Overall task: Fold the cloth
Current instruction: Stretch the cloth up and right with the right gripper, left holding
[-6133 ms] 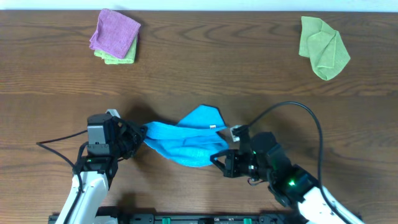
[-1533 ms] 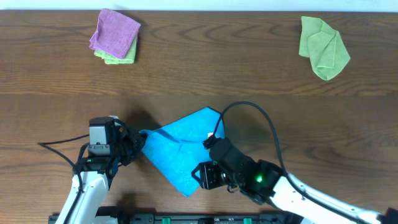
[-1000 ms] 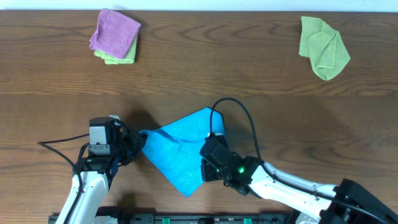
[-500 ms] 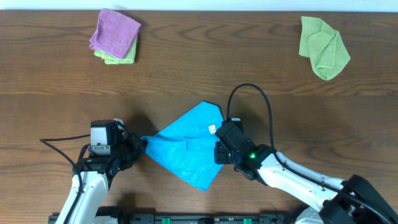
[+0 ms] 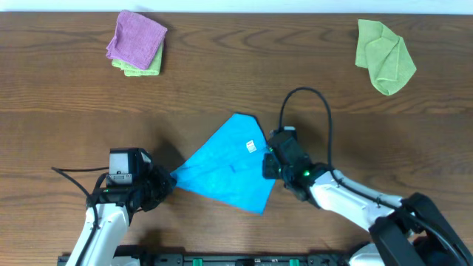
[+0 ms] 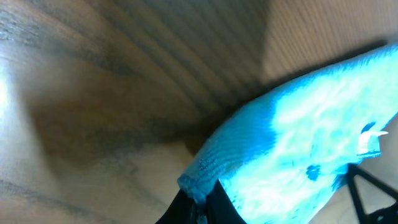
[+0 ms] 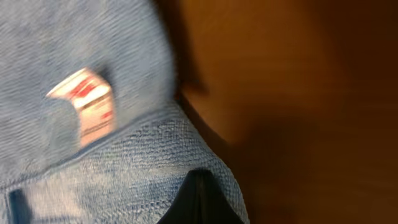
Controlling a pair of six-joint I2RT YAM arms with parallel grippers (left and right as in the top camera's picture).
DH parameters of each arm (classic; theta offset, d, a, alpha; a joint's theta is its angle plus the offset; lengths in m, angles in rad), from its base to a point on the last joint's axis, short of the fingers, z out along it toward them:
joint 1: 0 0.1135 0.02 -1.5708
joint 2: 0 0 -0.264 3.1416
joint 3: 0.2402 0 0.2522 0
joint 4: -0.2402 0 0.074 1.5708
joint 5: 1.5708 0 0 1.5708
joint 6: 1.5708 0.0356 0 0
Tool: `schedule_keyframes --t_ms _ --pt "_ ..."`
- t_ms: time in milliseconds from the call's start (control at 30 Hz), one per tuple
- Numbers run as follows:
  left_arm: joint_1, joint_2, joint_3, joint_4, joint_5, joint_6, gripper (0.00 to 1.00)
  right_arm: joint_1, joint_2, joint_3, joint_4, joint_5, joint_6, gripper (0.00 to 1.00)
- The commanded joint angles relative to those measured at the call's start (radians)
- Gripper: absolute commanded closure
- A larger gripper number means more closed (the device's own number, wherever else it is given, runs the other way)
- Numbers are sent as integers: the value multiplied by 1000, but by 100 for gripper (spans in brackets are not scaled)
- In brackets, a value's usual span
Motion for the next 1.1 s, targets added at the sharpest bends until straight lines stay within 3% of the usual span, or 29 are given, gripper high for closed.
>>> schedule_keyframes --t_ms 0,333,533,633,667,700,733,1067 --pt "-2 -5 13 -7 2 23 94 -73 14 11 6 37 -58 99" --pt "-101 -4 9 22 10 -97 94 -150 14 139 -14 37 -177 99" --pt "-166 -5 10 39 55 -113 93 -150 13 198 -134 -76 -176 99" --pt "-164 -5 13 40 69 -90 69 -143 12 210 -185 -167 -155 99" --pt "-164 -5 16 39 69 -80 57 -138 10 210 -199 -187 -145 98" --pt "-164 -6 24 40 74 -56 25 -130 8 210 -217 -212 -137 99" --pt "-164 -6 30 40 76 -39 2 -125 5 210 -228 -227 -130 98" --pt "-164 -5 70 40 -41 9 5 -3 -3 203 -297 -328 -21 98"
